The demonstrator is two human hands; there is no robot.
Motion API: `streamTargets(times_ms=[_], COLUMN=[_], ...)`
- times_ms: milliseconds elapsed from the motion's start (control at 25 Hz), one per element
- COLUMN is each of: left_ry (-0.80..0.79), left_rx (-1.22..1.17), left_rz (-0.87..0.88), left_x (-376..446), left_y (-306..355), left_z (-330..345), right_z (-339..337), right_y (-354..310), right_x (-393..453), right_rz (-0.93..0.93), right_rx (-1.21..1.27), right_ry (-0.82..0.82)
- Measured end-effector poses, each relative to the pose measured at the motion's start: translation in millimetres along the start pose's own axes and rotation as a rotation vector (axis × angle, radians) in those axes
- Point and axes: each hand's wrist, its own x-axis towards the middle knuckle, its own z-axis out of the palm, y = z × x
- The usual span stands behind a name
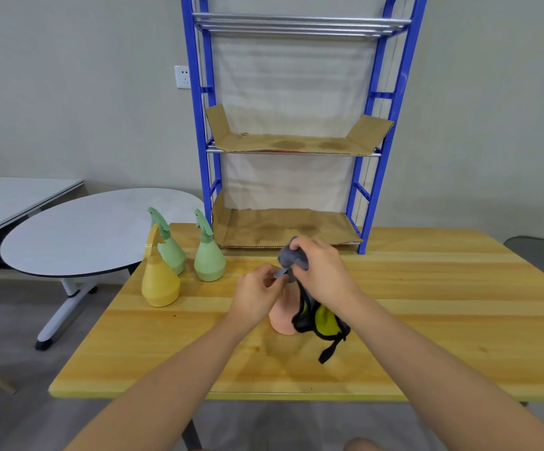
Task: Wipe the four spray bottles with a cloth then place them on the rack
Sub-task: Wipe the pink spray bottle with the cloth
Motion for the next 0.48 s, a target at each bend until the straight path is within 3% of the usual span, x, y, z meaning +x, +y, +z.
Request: streamTargets(times_ms=[120,320,480], left_ry=[-0.009,-0.003,-0.03], left_rx=[-0.02,0.01,0.061], left_rz=[0.003,0.021,-0.016], left_x=[-0.3,0.1,-2.0], left_y=[-0.5,3.4,10.9], left_z=[-0.3,-1.7,-1.9], right_z=[-10.0,4.9,-15.7], right_y=[17.9,7.0,23.4], right_x=[5.6,-11.5,-5.1], right_rz=[0.117,-0.035,0.07], right_rx=[-0.023,0.033,0.006], right_ry=[0.103,-0.038,0.094])
